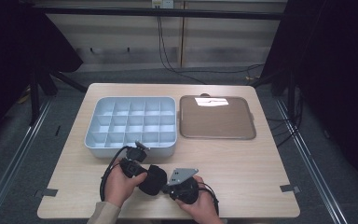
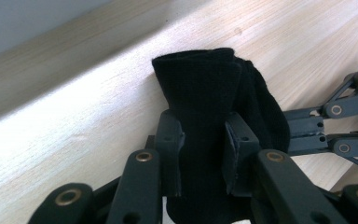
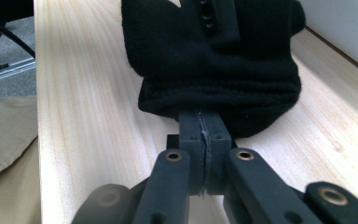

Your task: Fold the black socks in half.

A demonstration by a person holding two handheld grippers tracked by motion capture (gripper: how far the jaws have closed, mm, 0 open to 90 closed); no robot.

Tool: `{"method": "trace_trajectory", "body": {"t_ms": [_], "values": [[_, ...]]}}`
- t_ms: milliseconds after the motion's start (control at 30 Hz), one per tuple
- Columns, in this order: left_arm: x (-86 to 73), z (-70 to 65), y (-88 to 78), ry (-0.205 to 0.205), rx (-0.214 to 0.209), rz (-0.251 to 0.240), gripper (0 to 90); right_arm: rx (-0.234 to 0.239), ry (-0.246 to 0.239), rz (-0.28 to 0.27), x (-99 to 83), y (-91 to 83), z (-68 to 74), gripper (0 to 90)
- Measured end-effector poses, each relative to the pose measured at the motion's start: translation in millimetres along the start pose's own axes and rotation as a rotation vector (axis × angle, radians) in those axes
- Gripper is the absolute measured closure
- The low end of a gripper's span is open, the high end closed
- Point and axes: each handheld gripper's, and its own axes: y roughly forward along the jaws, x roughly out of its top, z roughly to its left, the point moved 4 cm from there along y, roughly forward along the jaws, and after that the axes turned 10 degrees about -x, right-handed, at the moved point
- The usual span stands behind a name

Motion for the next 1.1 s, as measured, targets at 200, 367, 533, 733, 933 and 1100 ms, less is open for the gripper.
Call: {"method": "trace_trajectory", "body": {"t_ms": [200, 367, 533, 733, 933, 1100], "values": [[0.9, 0.8, -8.6, -0.005, 0.017, -0.006, 71.3, -0.008, 0.008, 0.004, -1.4, -1.9, -1.6, 84.0], [1.0, 5.0, -17.2, -0.012, 0.028, -0.014, 71.1, -0.023, 0.027, 0.006, -1.5, -3.5, -5.7, 77.6], [-0.4, 8.0, -26.3, -0.016, 0.04, -0.015, 71.1, -0.052, 0.048, 0.002, -0.5, -6.7, -12.1, 66.7], [-0.9, 10.4, -30.5, -0.015, 0.039, -0.01, 71.1, -0.078, 0.069, 0.009, -1.7, -9.9, -19.5, 54.7], [-0.5, 11.7, -34.2, -0.013, 0.039, -0.004, 71.0, -0.108, 0.092, 0.013, -4.6, -15.3, -29.2, 41.5], [0.4, 13.3, -36.4, -0.012, 0.039, -0.007, 70.9, -0.136, 0.105, 0.011, -9.4, -20.9, -38.6, 31.9]]}}
